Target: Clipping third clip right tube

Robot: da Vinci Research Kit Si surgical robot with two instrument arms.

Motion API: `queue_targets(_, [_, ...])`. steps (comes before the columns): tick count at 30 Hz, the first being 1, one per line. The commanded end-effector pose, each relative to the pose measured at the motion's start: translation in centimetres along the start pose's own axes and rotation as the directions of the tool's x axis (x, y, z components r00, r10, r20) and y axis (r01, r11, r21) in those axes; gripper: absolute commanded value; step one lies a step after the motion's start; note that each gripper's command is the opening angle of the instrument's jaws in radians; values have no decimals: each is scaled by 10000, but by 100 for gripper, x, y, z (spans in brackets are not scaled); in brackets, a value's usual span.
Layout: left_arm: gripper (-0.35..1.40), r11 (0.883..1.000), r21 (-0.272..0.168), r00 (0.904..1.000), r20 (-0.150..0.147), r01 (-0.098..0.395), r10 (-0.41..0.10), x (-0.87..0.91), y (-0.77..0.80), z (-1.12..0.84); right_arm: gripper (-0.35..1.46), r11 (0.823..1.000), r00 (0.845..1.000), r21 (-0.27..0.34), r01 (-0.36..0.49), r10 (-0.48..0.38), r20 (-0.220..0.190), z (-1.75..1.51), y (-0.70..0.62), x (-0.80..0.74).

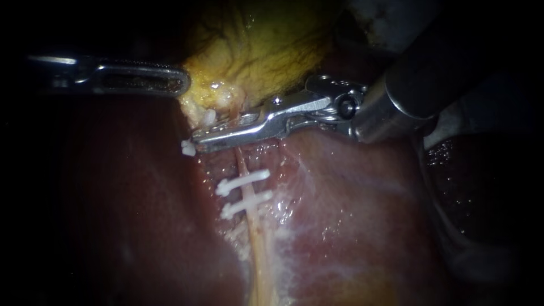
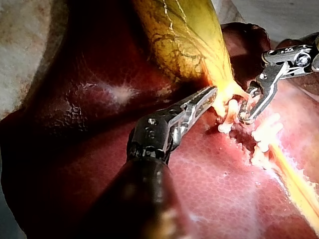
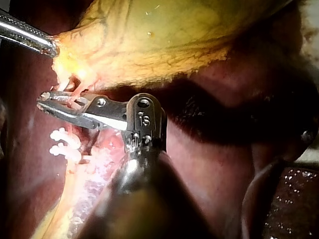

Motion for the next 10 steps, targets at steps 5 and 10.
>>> queue_targets(5, [-35,10000,-2,10000,1,2,-2,0,0,0,-35,10000,10000,49,20,-20,39,2,-1,-1])
queue_targets(10, [-35,10000,-2,10000,1,2,-2,0,0,0,-35,10000,10000,50,20,-21,41,2,-1,-1])
